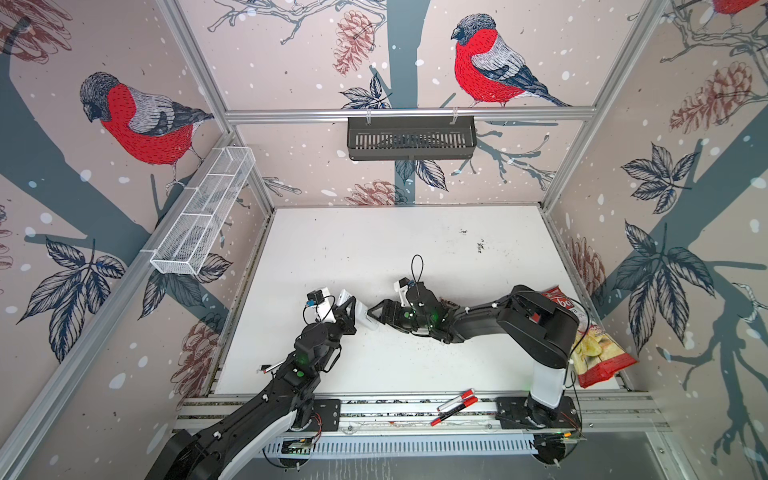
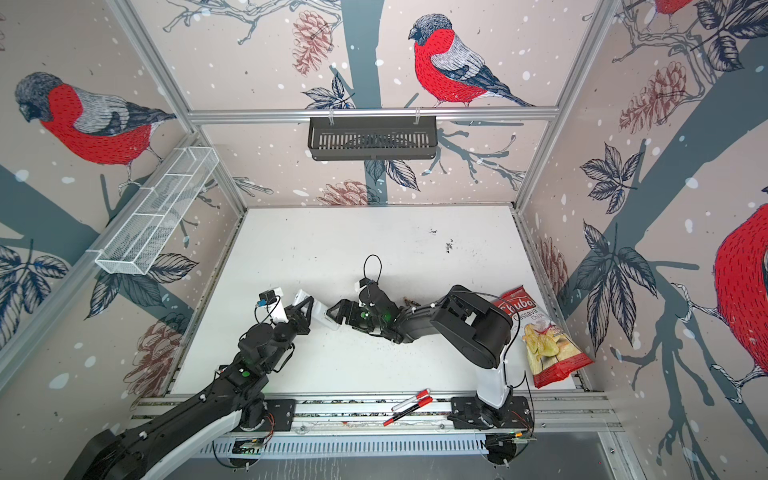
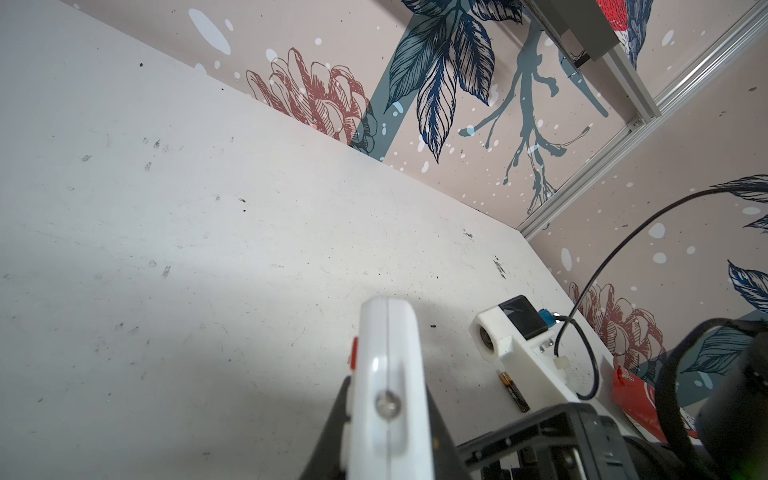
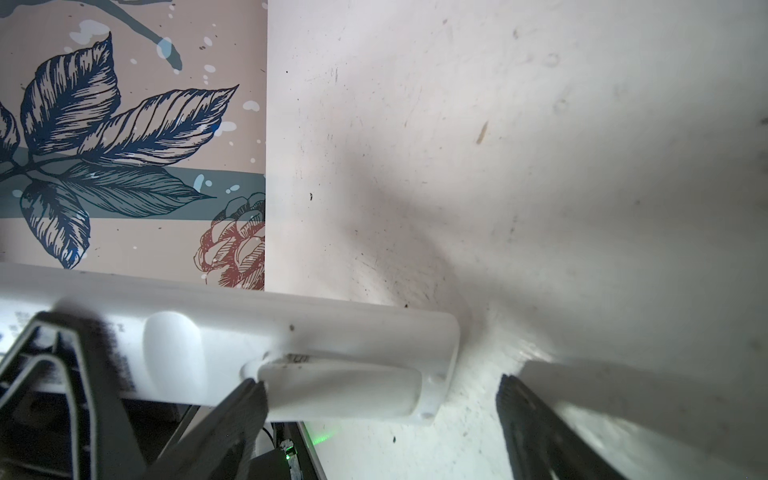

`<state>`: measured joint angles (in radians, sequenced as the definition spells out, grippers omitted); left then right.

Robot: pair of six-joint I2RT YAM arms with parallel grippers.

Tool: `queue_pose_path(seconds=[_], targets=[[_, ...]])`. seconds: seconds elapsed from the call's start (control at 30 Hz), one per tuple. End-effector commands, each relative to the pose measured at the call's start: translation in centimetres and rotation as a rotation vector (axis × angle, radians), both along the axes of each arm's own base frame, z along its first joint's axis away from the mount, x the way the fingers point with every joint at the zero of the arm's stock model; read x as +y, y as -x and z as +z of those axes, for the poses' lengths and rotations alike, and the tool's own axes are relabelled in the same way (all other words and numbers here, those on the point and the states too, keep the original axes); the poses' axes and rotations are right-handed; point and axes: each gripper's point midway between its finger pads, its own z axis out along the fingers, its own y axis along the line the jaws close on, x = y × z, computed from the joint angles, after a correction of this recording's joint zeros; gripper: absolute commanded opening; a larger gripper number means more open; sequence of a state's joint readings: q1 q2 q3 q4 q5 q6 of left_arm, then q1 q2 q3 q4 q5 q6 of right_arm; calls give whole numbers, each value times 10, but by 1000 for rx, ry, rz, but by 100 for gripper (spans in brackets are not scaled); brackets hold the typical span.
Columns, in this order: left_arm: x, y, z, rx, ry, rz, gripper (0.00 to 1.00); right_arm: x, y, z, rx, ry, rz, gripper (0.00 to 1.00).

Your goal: Load the batteries into the remote control

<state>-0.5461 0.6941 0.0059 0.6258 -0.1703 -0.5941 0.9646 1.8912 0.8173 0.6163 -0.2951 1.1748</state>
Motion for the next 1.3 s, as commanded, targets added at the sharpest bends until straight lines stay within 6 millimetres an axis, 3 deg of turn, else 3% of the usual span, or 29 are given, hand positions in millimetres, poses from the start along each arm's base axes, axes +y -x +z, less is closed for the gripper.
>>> queue_pose_path(seconds=[0.0, 0.5, 1.27], targets=[[14, 11, -44, 69, -83, 30, 0, -25, -4, -31, 37, 141, -81, 89], [12, 12, -42, 65, -80, 18, 0, -12, -7, -13, -37, 119, -35, 92], [9, 13, -43, 67, -89, 0, 0, -8, -13, 5, -109, 108, -18, 96]])
